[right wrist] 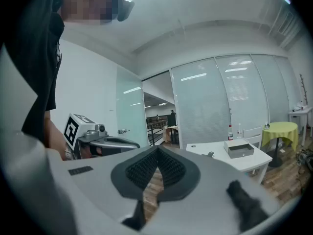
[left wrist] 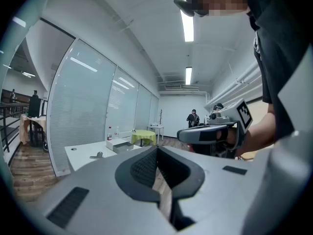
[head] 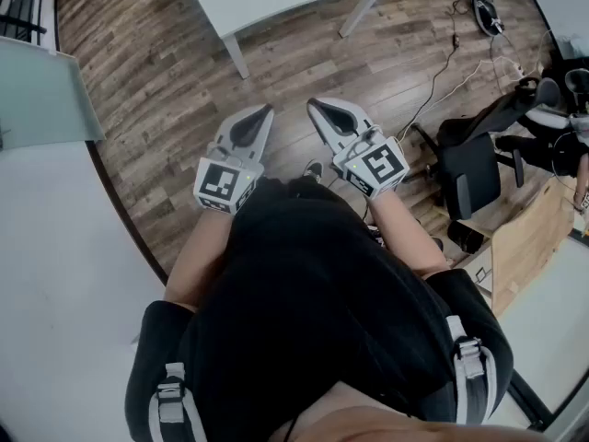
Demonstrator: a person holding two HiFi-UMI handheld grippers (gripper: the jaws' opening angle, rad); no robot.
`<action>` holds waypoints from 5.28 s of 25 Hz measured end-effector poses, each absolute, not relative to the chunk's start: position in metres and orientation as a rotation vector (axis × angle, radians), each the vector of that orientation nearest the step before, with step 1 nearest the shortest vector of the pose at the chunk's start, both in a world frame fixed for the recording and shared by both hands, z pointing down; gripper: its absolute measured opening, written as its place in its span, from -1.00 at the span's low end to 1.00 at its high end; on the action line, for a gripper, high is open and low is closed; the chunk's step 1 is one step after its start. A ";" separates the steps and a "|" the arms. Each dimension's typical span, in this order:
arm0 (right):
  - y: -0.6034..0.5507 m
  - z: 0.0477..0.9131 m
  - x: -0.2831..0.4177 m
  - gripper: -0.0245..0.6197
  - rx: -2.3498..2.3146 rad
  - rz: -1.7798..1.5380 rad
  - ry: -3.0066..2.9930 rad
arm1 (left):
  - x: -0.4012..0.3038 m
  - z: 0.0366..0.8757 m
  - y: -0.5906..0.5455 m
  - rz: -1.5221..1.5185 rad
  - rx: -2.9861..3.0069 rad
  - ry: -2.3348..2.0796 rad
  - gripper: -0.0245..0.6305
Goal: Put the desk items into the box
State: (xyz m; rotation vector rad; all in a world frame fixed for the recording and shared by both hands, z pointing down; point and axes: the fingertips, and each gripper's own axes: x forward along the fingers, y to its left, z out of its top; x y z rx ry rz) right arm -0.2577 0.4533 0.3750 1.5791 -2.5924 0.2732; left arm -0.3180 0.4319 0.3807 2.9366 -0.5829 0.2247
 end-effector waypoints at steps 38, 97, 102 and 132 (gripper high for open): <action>0.336 0.378 -0.268 -0.87 1.677 0.301 -2.551 | -0.320 0.381 0.321 0.214 2.966 -0.459 -0.89; 0.000 0.412 -0.039 -0.87 1.407 0.376 -2.608 | -0.087 0.411 -0.007 0.249 2.895 -0.628 -0.88; -0.030 0.427 -0.047 -0.87 1.390 0.402 -2.583 | -0.096 0.421 -0.039 0.254 2.895 -0.603 -0.88; -0.163 0.494 0.062 -0.87 0.894 0.454 -2.676 | -0.017 0.468 -0.150 0.283 2.586 -1.250 -0.89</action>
